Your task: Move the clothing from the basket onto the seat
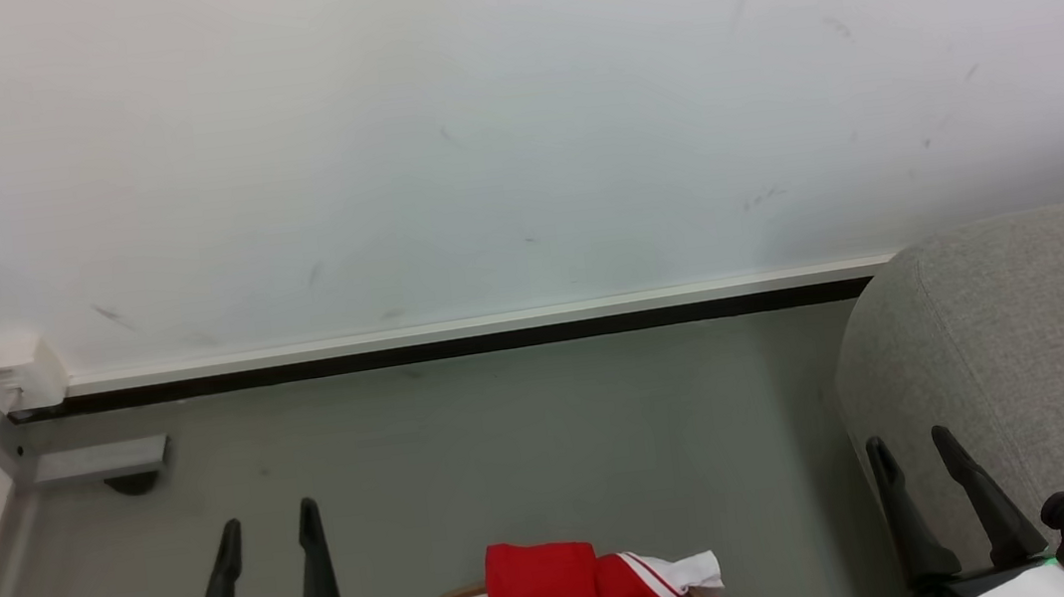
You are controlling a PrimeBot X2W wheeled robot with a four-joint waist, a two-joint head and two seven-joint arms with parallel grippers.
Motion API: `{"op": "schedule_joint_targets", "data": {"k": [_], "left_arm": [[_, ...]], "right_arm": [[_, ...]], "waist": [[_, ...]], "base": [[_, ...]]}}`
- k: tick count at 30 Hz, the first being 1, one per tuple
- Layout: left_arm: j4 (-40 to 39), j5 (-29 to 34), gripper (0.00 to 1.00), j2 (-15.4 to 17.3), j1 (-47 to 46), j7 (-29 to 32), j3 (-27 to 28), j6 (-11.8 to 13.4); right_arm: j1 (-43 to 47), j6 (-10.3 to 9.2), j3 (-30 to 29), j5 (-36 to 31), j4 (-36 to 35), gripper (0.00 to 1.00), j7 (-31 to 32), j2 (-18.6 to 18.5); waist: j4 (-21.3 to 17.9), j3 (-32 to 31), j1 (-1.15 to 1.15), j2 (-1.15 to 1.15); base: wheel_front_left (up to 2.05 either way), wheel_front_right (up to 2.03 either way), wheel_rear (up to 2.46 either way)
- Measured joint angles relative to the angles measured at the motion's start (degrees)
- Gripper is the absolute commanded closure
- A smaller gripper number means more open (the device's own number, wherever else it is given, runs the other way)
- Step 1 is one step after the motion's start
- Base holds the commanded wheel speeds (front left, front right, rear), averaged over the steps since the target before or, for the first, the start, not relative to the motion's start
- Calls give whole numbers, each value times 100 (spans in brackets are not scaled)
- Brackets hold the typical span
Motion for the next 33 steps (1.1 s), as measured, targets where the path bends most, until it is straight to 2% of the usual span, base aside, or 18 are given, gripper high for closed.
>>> {"op": "schedule_joint_targets", "data": {"k": [33], "left_arm": [[-12,1354,0,-65,94,-349,7,46]], "right_arm": [[-10,0,96,-1196,180,0,-336,4]], "waist": [[-36,-50,0,0]], "base": [[0,0,0]]}}
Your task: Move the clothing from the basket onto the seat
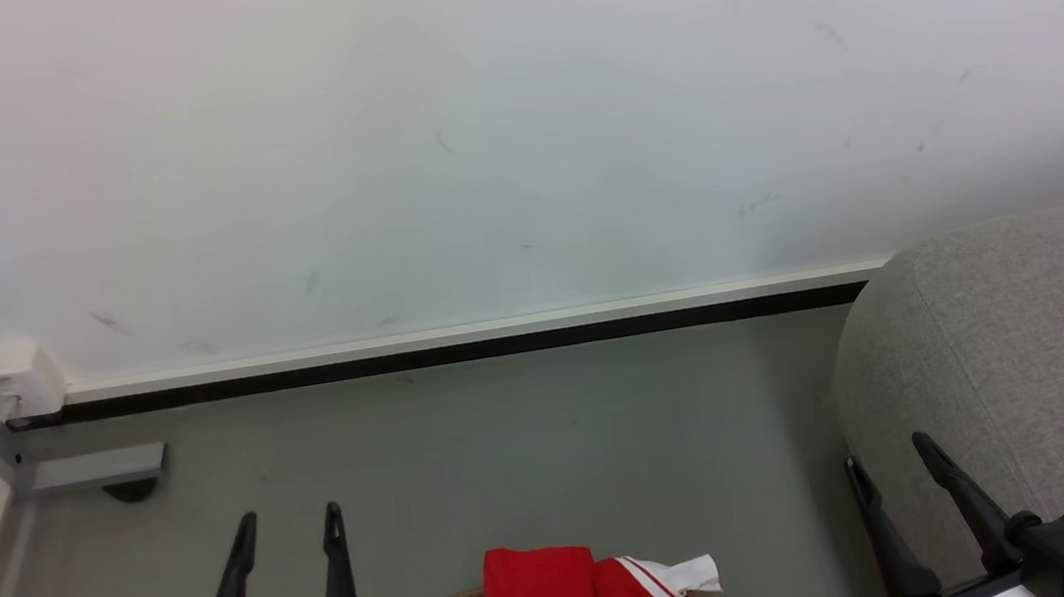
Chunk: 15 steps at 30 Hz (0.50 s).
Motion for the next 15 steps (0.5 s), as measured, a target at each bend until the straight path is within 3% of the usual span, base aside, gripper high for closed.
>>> {"op": "schedule_joint_targets", "data": {"k": [15], "left_arm": [[27,27,0,-27,0,-1,103,-96]], "right_arm": [[0,0,-35,11,-10,0,0,41]], "waist": [[51,19,0,0]], "base": [[0,0,0]]}}
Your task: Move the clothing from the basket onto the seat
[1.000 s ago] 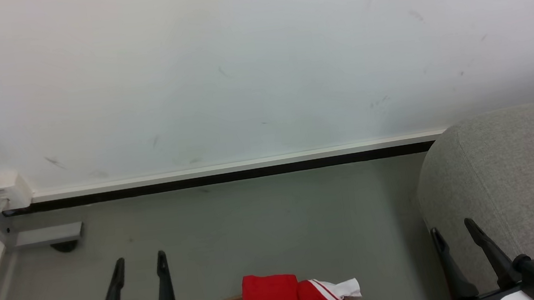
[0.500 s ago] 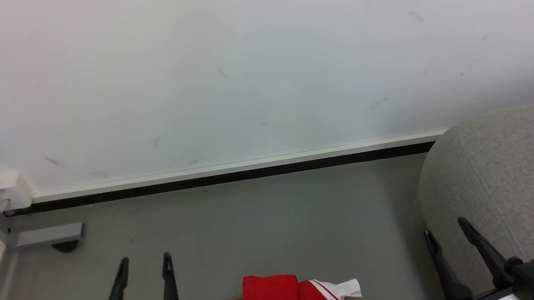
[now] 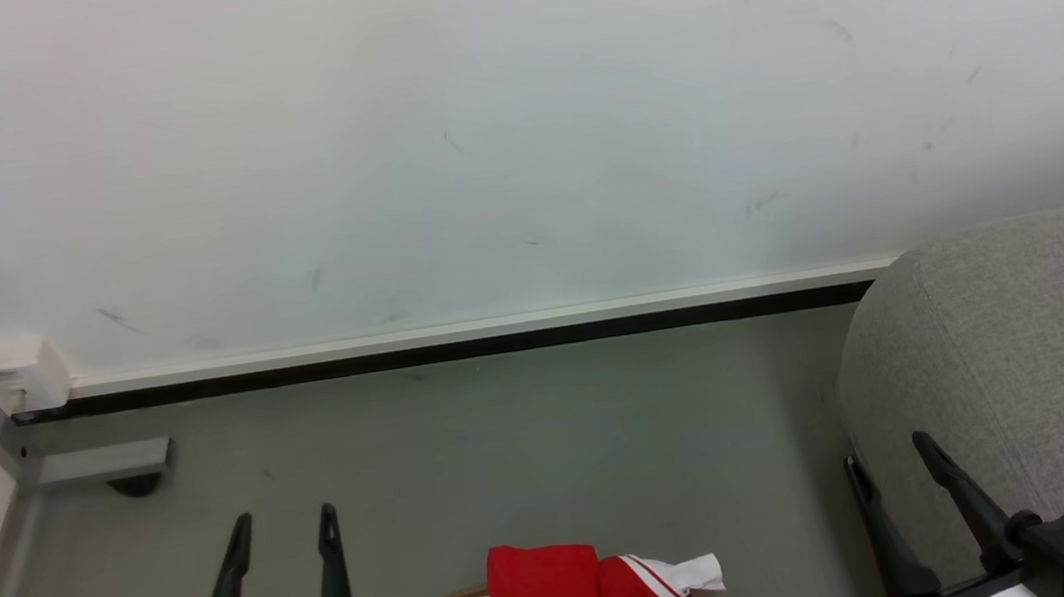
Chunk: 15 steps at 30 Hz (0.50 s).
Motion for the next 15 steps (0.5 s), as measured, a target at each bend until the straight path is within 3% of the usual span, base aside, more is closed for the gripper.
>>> {"op": "schedule_joint_targets", "data": {"k": [15], "left_arm": [[-45,-23,0,-40,-30,0,56,-55]], "right_arm": [[-145,0,-87,53,-92,0,-11,-23]], "waist": [[-269,348,0,0]], "base": [[0,0,0]]}}
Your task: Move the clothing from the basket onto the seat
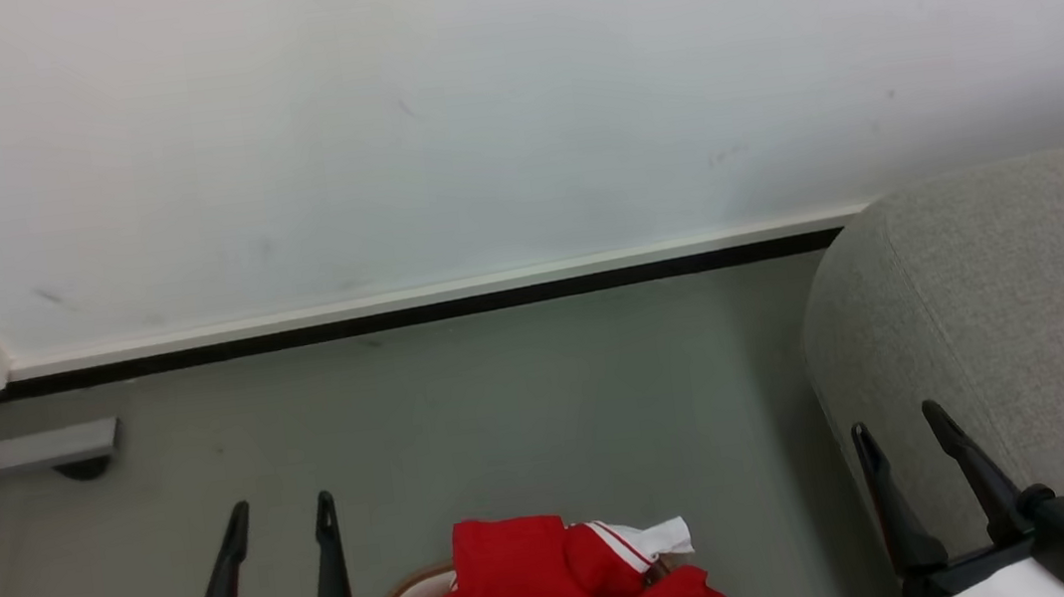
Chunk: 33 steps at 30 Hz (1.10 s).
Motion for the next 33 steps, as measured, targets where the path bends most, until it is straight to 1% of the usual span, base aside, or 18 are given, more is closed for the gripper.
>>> {"op": "schedule_joint_targets", "data": {"k": [3,7,11,14,18,22,27,31,33], "left_arm": [[14,0,0,-5,-175,0,10,-7],[237,7,0,-3,-431,0,14,-71],[653,25,0,36,-740,0,4,-160],[1114,40,0,101,-981,-1,-24,-265],[2184,22,0,113,-1295,0,-164,-501],[3314,62,0,171,-1813,10,-355,-714],[4451,123,0,259,-2442,116,-553,-866],[5204,140,0,326,-2889,370,-670,-944],[5555,132,0,341,-3091,589,-737,-985]], "right_arm": [[-171,0,73,7,-64,0,0,-16],[-443,0,78,44,-148,0,-1,-14],[-638,0,34,54,-255,0,-1,-23],[-753,0,2,66,-309,0,-1,-19],[-867,0,-67,160,-401,0,-1,19],[-1046,0,-60,240,-502,0,-1,54],[-1229,0,-179,277,-651,0,-1,83],[-1334,0,-231,293,-732,0,-1,111],[-1413,0,-240,300,-782,0,-2,132]], "waist": [[-108,247,0,0],[-278,650,0,0],[-475,1059,1,0],[-640,1337,1,0],[-865,1667,1,0],[-1063,1998,2,0],[-1300,2398,2,0],[-1477,2726,2,0],[-1560,2889,1,0]], "base": [[0,0,0],[0,0,0],[0,0,0],[0,0,0],[0,0,0],[0,0,0],[0,0,0],[0,0,0],[0,0,0]]}}
